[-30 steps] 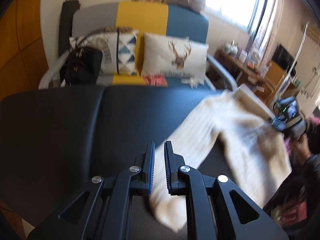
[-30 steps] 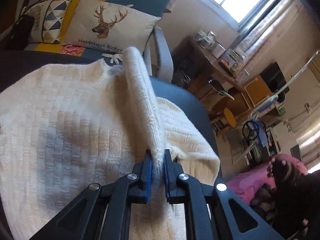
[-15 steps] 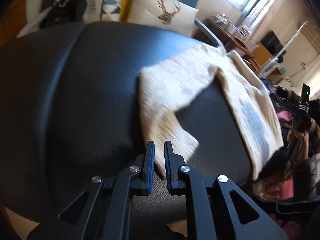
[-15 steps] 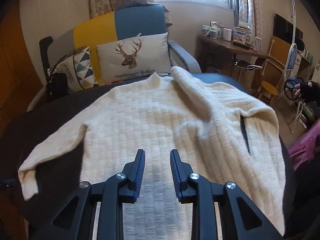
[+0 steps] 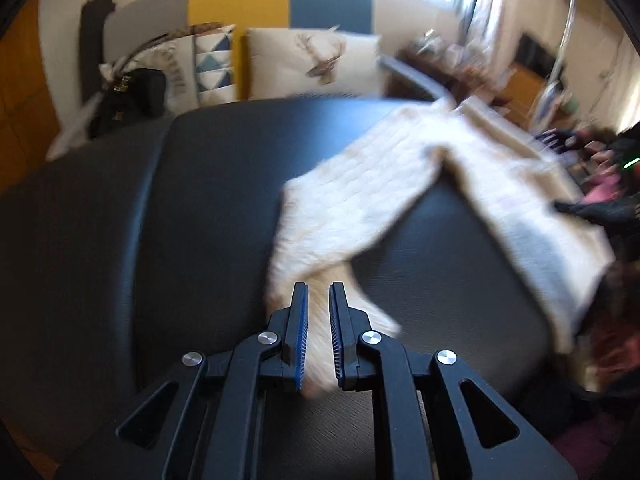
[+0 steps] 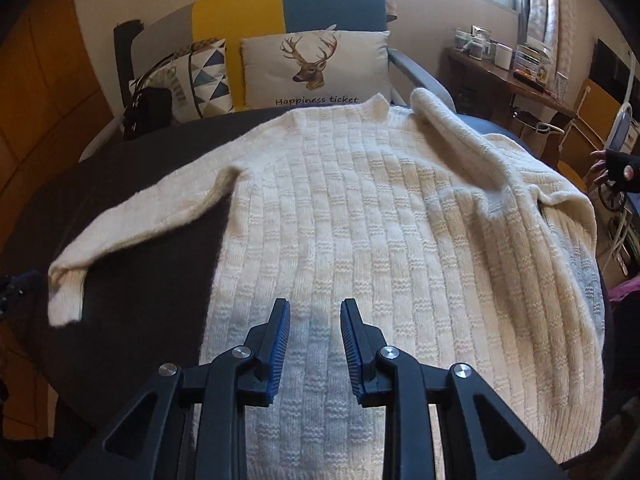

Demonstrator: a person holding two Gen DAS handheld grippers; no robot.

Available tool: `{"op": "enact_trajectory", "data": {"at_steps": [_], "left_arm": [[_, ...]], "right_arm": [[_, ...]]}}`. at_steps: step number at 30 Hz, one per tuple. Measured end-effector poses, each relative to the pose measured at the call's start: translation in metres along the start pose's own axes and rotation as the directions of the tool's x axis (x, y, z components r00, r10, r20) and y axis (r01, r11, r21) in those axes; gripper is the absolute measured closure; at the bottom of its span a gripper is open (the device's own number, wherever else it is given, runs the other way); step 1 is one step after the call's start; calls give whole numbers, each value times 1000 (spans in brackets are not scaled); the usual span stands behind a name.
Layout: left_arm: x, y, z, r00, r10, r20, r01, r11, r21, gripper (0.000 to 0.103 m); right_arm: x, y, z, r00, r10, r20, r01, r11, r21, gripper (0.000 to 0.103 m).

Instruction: Fold clothes

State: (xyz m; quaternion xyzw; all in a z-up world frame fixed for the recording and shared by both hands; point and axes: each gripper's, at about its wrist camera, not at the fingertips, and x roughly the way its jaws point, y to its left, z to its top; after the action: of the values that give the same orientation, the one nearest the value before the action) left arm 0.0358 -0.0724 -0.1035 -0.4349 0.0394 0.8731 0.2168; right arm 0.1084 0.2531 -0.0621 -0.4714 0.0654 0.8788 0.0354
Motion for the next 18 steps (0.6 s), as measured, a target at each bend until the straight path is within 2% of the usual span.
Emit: {"op": "enact_trajectory", "data": {"at_steps": [2, 3, 4, 5, 6, 7, 9, 11, 12, 15, 17, 18], "left_arm": [[-14, 7, 2, 997, -78, 9, 78, 996, -48, 90], [-19, 7, 5, 996, -82, 25, 84, 995, -61, 84], [-22, 5, 7, 998, -51, 44, 54, 997, -56, 64], [-23, 3, 7, 998, 0, 67, 3, 999, -45, 54], [-23, 1, 8, 994, 54, 92, -51, 998, -33, 54], [-20, 1, 9, 994, 68, 91, -64, 997, -41, 54], [-13, 9, 9, 998, -9, 62, 16, 994, -105, 52], [-3, 18, 11, 997, -60, 39, 66, 984, -167, 39], [2, 22, 11, 996, -84, 29, 88, 976, -198, 39], [16, 21, 10, 999, -49, 4, 49, 982, -182, 39], [25, 19, 13, 1000, 4, -1, -4, 992, -126, 39], [31, 18, 14, 999, 21, -29, -24, 995, -97, 39]], "right_arm": [[8, 0, -4, 1000, 8, -23, -8, 1000, 2, 77], [11, -2, -6, 999, 14, -32, -14, 1000, 8, 77], [14, 0, -7, 999, 22, -40, -22, 1000, 10, 77], [17, 2, -7, 998, 31, -46, -30, 999, 10, 77], [18, 4, -7, 998, 39, -50, -39, 999, 5, 77], [19, 6, -7, 998, 46, -52, -46, 999, -1, 77], [16, 9, -6, 998, 46, -41, -46, 999, -18, 77], [12, 9, -7, 999, 40, -29, -40, 999, -24, 77], [10, 9, -7, 999, 38, -23, -39, 999, -24, 77], [5, 5, -11, 999, 46, -11, -46, 999, 1, 77], [4, 0, -15, 999, 41, -16, -41, 999, 11, 77], [3, 0, -17, 999, 33, -17, -33, 999, 11, 77]]}}
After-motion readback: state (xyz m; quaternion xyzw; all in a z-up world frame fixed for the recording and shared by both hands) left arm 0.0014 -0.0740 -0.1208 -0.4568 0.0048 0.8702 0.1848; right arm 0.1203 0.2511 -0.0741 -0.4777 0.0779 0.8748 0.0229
